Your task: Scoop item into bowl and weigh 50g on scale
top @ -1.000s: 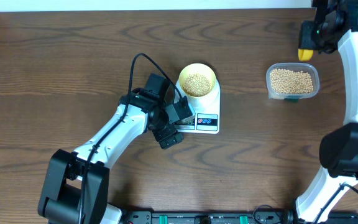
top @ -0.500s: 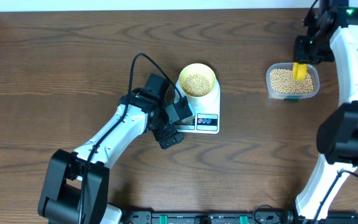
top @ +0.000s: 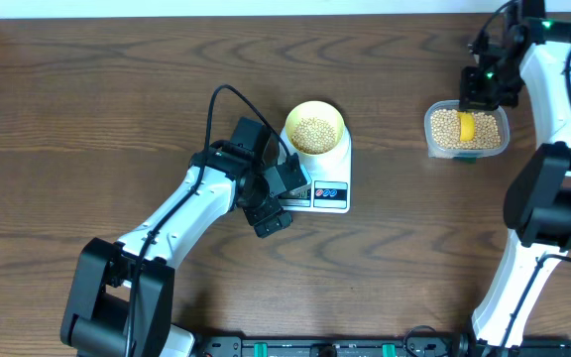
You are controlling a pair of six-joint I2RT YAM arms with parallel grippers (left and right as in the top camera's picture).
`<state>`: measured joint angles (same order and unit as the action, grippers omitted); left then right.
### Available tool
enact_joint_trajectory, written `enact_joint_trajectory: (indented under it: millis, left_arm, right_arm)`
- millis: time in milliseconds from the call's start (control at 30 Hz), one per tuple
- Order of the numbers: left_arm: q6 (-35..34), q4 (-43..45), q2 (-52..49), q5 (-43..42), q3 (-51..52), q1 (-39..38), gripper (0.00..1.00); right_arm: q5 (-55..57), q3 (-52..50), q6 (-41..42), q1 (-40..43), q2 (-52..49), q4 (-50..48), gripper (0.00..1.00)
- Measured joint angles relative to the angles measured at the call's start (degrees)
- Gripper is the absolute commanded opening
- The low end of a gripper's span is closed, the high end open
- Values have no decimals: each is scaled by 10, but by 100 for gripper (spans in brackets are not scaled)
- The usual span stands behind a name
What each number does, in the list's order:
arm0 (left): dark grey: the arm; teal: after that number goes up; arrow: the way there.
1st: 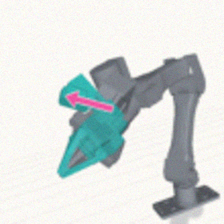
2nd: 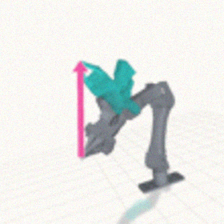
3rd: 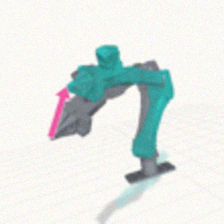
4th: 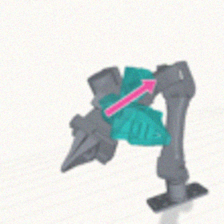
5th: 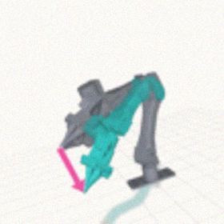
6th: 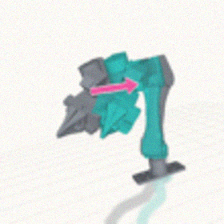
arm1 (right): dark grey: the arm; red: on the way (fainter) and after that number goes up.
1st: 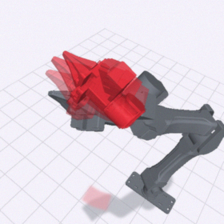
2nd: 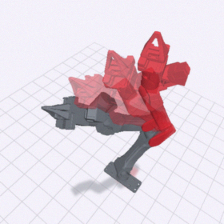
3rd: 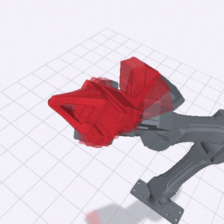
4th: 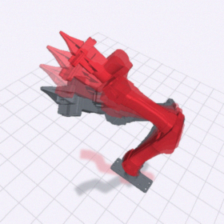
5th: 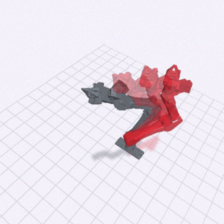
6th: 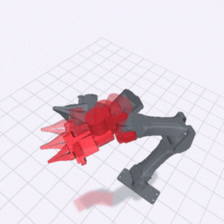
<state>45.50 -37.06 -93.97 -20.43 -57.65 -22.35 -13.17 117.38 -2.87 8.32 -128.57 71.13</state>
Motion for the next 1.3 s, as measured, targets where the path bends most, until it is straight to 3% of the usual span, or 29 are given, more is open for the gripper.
enact_joint_trajectory:
  millis: [433, 1300]
  left_arm:
    - [0, 0, 0, 0, 0, 0, 98]
    - [0, 0, 0, 0, 0, 0, 98]
  right_arm:
    - [-190, 0, -20, 103, -5, 7, 1]
    - [-376, 0, -28, 190, -5, 10, 1]
